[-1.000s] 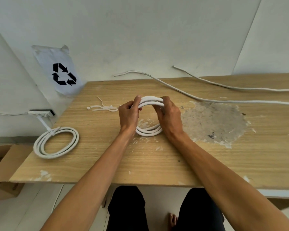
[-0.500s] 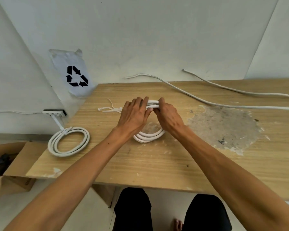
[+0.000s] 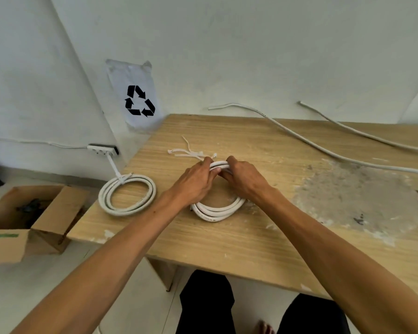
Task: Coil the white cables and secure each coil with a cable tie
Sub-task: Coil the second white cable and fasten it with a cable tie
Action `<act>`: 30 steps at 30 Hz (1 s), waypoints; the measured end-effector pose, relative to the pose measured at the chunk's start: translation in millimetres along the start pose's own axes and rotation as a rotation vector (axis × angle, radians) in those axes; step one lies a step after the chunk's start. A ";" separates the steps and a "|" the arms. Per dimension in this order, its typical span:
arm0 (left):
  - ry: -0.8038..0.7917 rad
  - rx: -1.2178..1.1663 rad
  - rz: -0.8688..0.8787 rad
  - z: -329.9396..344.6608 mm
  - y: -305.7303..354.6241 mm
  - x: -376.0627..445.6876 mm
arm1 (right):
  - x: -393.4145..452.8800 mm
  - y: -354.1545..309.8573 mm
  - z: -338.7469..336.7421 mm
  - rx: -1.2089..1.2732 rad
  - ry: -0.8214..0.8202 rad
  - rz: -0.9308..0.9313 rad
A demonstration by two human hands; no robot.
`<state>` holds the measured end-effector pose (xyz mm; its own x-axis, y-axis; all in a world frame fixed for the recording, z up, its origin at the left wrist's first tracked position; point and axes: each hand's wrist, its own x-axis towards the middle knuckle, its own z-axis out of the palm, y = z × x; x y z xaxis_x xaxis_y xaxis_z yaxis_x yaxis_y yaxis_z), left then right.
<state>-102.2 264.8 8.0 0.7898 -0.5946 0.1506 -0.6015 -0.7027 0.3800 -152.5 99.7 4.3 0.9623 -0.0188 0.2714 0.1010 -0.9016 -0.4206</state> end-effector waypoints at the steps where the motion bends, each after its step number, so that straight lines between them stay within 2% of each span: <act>1: -0.001 0.009 -0.004 0.7 -0.1 1.2 | 0.4 0.7 0.9 -0.014 -0.008 0.006; 5: -0.023 0.071 -0.033 2.8 1.7 2.4 | 1.8 1.1 5.3 -0.125 -0.053 0.036; 10: 0.022 0.328 -0.028 6.9 9.1 0.1 | 2.8 3.9 9.3 -0.198 -0.127 0.036; 15: -0.043 0.138 -0.001 9.5 3.8 0.0 | 5.8 6.4 6.3 -0.151 -0.220 0.024; 17: -0.042 0.106 0.022 10.7 2.0 1.5 | 9.6 7.6 3.7 -0.018 -0.252 0.074; 18: -0.038 0.100 0.019 11.0 1.6 2.2 | 13.3 8.0 1.9 0.065 -0.245 0.108; 20: -0.023 0.100 0.013 11.1 1.9 3.1 | 25.4 9.7 -0.4 0.172 -0.111 0.143; 22: -0.014 0.118 0.021 11.0 2.7 2.4 | 41.7 11.6 0.3 0.144 0.036 0.120; 23: -0.012 0.128 0.026 11.3 2.6 2.1 | 50.2 11.1 0.9 0.098 0.042 0.099; 27: -0.031 0.179 0.039 12.2 2.2 3.3 | 76.2 4.1 -2.1 -0.116 -0.164 0.054; 30: -0.011 0.175 0.038 13.3 1.9 4.4 | 87.4 2.4 -3.7 -0.213 -0.228 0.057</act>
<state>-101.5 255.6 -2.7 0.7649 -0.6261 0.1513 -0.6438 -0.7360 0.2092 -69.1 94.3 30.2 0.9991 0.0040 0.0411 0.0134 -0.9726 -0.2322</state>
